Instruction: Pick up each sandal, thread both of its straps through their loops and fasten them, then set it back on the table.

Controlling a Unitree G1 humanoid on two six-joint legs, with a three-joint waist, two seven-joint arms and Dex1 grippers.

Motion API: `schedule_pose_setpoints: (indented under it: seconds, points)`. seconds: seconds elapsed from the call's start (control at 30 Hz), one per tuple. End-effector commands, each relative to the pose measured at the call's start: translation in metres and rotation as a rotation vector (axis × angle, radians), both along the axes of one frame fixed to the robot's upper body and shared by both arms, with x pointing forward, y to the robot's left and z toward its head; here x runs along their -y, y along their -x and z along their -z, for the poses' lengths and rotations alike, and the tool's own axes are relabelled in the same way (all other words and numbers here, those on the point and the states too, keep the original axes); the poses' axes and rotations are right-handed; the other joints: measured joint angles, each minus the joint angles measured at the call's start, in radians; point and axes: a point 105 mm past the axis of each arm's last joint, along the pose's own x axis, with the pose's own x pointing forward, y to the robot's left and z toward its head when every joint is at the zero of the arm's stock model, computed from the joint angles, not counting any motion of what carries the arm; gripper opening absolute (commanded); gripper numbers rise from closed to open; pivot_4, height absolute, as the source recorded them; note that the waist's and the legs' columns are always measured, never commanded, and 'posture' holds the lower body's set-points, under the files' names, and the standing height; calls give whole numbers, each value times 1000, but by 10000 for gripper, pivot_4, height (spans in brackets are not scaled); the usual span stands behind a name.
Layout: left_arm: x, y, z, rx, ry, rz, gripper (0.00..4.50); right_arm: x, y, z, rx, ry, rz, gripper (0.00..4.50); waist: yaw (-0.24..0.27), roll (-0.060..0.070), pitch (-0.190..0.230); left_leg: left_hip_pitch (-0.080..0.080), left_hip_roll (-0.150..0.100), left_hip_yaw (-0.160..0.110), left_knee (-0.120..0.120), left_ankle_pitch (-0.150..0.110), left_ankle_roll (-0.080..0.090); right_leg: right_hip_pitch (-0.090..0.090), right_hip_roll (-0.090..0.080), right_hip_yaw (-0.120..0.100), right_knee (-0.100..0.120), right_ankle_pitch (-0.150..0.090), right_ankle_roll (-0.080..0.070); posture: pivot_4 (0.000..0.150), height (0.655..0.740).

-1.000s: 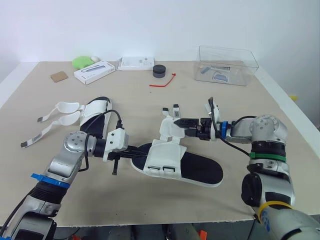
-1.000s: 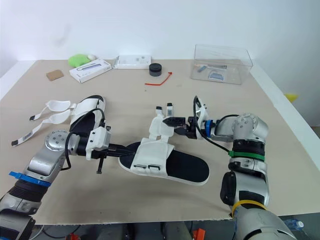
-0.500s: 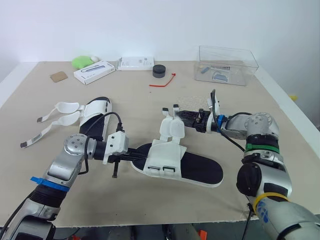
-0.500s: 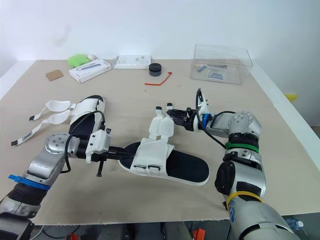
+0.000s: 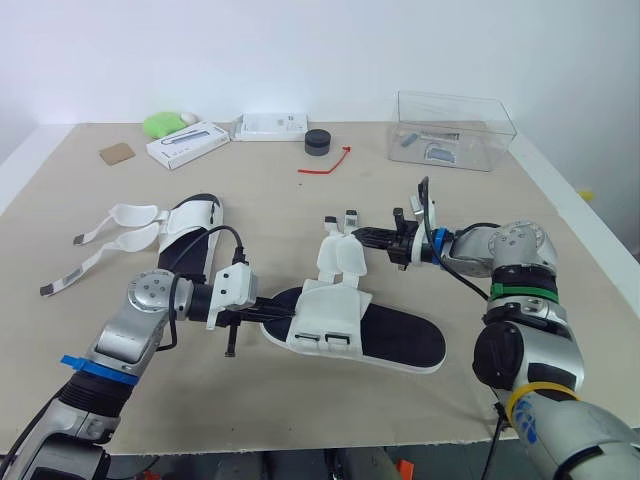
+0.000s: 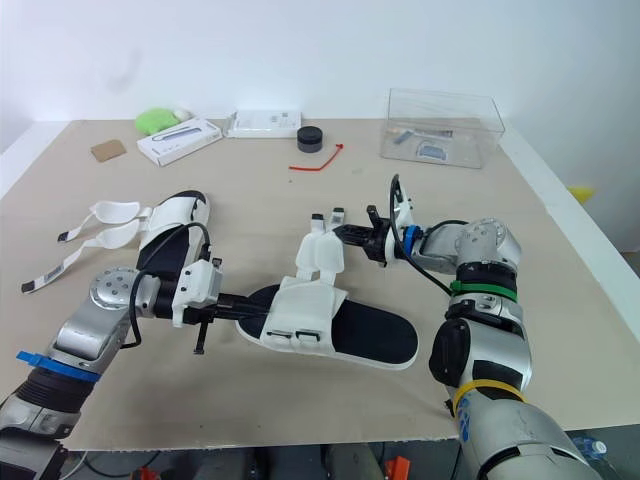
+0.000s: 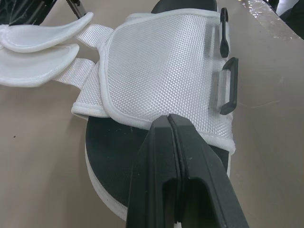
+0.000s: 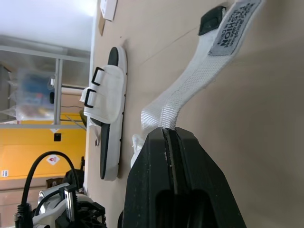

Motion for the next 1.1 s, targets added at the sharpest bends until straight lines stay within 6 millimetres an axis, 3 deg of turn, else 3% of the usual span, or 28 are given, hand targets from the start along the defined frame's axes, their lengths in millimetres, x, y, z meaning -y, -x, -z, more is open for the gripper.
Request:
schedule_pose_setpoints:
  seconds: [0.03,0.2,0.37,0.53,0.63,0.77,0.87,1.0,1.1]
  points:
    - [2,2,-8,39,15,12,0,5,-2,-30,170,22,-3,551,0,0,0,0,0,0,0,0,0,0,0,0,0,0,0,1500,7400]
    - [2,2,-8,33,16,9,0,4,10,-45,382,106,-59,551,0,0,0,0,0,0,0,0,0,0,0,0,0,0,0,1500,7400]
    - [2,1,-7,23,23,-2,0,-4,31,-58,756,285,-135,551,1,0,0,-1,0,-1,0,-1,1,0,0,-1,-1,-1,1,1500,7400]
    - [3,-5,-10,0,53,-35,0,-20,55,-59,1070,442,-227,551,1,0,0,0,0,-1,0,-1,2,0,0,-1,-1,-1,1,1500,7400]
    - [3,-5,-10,-4,53,-36,0,-25,61,-59,1168,468,-238,551,1,0,0,0,0,-1,0,-1,2,0,0,-1,-1,-1,1,1500,7400]
    - [4,-5,-9,-10,49,-37,0,-30,71,-52,1415,623,-309,551,5,0,0,0,0,0,0,-1,2,0,0,-1,0,-1,1,1500,7400]
    - [2,-6,-8,-23,48,-49,0,-29,89,-42,1782,834,-425,551,7,0,0,0,-1,-1,0,-1,2,0,0,-1,-1,-2,2,1500,7400]
    - [1,-5,-7,-27,43,-50,0,-24,100,-32,2031,930,-515,551,7,0,0,1,-2,1,0,-1,2,0,-1,0,-1,-2,2,1500,7400]
    - [1,-5,-7,-29,42,-49,0,-22,115,-13,2257,1002,-689,551,7,0,0,2,-2,2,0,-1,2,1,-1,1,0,-1,3,1500,7400]
